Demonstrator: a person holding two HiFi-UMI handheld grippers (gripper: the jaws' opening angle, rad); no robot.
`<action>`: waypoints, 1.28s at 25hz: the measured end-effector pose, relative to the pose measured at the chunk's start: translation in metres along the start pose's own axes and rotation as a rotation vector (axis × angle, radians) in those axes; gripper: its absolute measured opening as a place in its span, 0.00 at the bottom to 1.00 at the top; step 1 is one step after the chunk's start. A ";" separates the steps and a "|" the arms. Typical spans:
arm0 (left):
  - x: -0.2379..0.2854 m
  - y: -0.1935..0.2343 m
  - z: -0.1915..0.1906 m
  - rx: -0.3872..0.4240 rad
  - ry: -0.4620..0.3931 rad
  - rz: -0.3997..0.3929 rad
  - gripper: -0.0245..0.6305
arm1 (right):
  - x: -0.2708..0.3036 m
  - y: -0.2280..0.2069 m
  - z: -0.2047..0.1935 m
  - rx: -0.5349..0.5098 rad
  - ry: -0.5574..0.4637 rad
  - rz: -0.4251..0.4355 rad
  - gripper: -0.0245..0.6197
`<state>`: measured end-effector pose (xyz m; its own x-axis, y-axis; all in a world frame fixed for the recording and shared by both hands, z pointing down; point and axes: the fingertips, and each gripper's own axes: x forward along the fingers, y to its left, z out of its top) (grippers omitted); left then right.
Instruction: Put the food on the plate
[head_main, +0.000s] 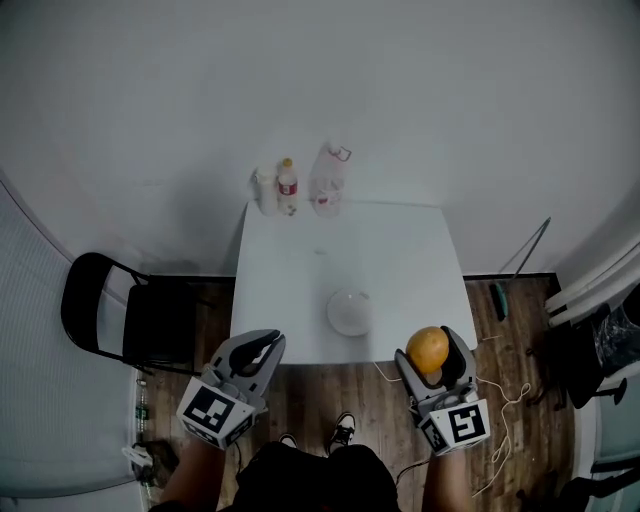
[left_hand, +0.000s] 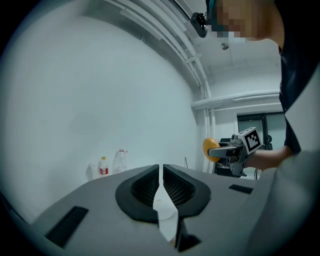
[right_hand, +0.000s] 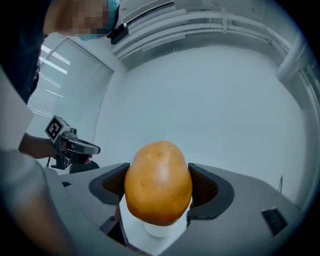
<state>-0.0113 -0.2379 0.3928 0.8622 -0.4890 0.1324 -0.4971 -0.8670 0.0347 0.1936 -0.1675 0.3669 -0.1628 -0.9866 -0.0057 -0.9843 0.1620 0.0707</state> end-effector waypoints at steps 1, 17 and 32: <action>0.008 -0.002 0.001 -0.005 0.001 0.011 0.10 | 0.005 -0.010 -0.001 0.002 0.005 0.012 0.63; 0.086 -0.023 -0.011 -0.058 0.030 0.136 0.10 | 0.065 -0.089 -0.075 0.014 0.131 0.185 0.63; 0.072 0.020 -0.028 -0.097 0.031 0.159 0.10 | 0.176 -0.036 -0.191 -0.052 0.407 0.323 0.63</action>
<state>0.0384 -0.2875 0.4307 0.7695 -0.6143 0.1746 -0.6349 -0.7653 0.1056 0.2139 -0.3503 0.5540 -0.4077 -0.8150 0.4118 -0.8817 0.4686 0.0545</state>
